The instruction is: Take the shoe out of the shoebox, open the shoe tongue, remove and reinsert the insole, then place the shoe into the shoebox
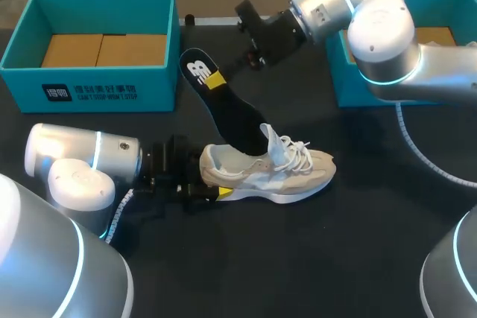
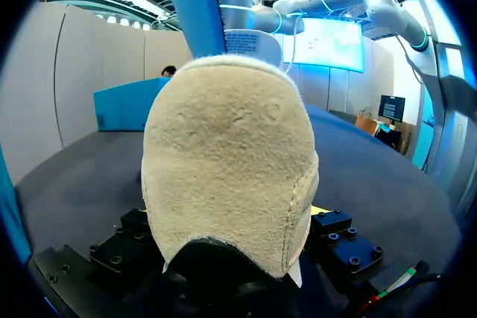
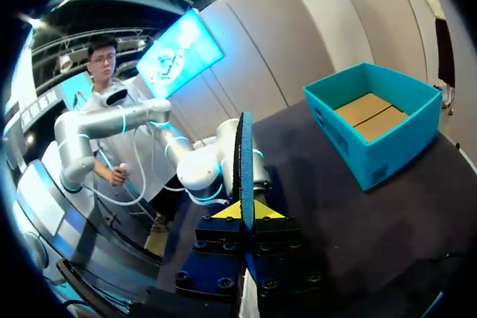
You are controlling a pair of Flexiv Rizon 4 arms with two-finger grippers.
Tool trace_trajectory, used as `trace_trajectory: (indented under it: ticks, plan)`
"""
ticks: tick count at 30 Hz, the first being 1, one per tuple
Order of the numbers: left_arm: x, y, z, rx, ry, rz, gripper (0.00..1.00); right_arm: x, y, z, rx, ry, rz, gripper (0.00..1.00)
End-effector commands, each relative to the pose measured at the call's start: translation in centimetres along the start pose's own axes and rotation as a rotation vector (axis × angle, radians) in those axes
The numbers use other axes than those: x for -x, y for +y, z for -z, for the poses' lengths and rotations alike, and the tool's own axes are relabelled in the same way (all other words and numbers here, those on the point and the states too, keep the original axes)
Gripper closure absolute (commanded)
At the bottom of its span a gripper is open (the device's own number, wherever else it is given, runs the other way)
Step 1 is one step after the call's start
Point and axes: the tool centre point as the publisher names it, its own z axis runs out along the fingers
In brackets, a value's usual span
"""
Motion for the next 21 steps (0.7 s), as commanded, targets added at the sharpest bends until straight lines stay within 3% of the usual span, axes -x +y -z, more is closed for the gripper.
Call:
trace_trajectory:
  ticks: [1,10,21]
  plan:
    - [0.1,0.1,-0.1,0.003,0.001,0.001,1.0,-0.2,0.0,0.0,-0.002,-0.006,-0.002,1.0]
    - [0.1,0.1,-0.1,0.003,0.001,0.001,1.0,0.2,5.5,1.2,0.054,0.013,-0.042,1.0]
    - [0.1,0.1,-0.1,0.003,0.001,0.001,1.0,-1.7,10.7,5.0,0.308,0.098,-0.236,1.0]
